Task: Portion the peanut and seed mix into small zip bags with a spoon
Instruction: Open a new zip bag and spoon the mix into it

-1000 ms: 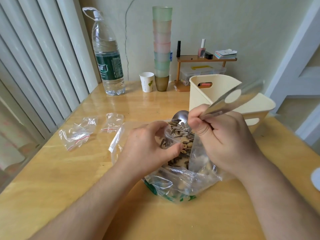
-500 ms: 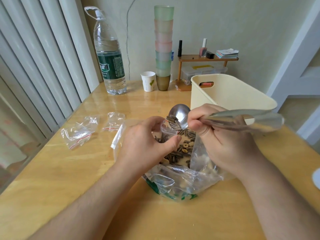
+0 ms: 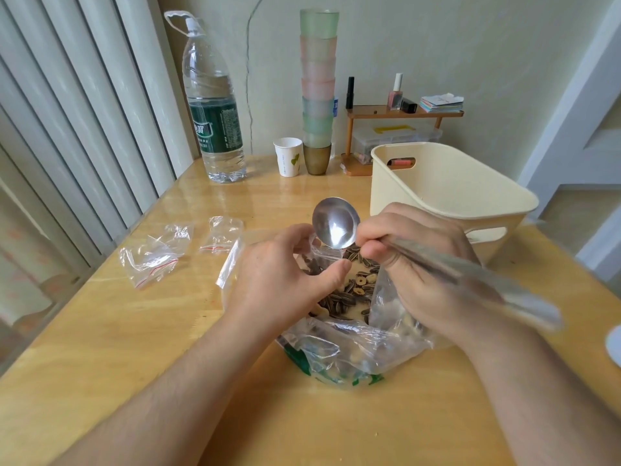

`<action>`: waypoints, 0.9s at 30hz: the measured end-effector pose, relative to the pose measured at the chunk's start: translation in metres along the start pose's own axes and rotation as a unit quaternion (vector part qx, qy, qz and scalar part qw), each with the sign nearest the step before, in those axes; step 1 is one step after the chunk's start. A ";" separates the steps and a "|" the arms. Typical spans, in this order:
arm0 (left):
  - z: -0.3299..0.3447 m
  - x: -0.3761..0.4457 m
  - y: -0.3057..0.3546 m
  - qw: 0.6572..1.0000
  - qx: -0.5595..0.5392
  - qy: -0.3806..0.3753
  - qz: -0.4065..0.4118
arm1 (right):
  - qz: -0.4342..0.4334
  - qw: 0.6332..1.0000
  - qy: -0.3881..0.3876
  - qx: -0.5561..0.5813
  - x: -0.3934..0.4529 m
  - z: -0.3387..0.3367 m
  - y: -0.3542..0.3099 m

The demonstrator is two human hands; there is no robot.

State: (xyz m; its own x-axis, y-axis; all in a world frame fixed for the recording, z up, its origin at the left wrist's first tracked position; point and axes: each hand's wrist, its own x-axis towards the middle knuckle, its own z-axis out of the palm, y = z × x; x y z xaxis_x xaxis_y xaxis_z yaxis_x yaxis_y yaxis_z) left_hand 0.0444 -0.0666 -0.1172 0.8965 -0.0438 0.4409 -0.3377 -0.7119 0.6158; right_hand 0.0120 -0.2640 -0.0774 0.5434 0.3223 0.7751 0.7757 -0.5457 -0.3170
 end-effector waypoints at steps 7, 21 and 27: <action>-0.009 0.009 -0.008 0.993 -0.090 0.024 -0.068 | 0.139 0.987 0.081 0.008 -0.004 -0.002 0.010; -0.004 0.020 -0.031 0.968 -0.191 -0.008 -0.165 | 0.301 0.947 -0.094 -0.059 -0.007 0.012 0.012; -0.005 0.023 -0.032 0.942 -0.249 -0.036 -0.222 | 0.318 0.944 -0.081 -0.015 -0.009 0.022 0.012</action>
State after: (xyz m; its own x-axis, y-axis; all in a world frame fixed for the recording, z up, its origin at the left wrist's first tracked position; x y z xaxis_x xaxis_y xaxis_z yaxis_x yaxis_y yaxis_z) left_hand 0.0741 -0.0414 -0.1238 0.9923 0.1200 0.0324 -0.0008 -0.2545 0.9671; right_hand 0.0231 -0.2562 -0.1005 0.9404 0.0345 0.3383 0.2672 -0.6904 -0.6723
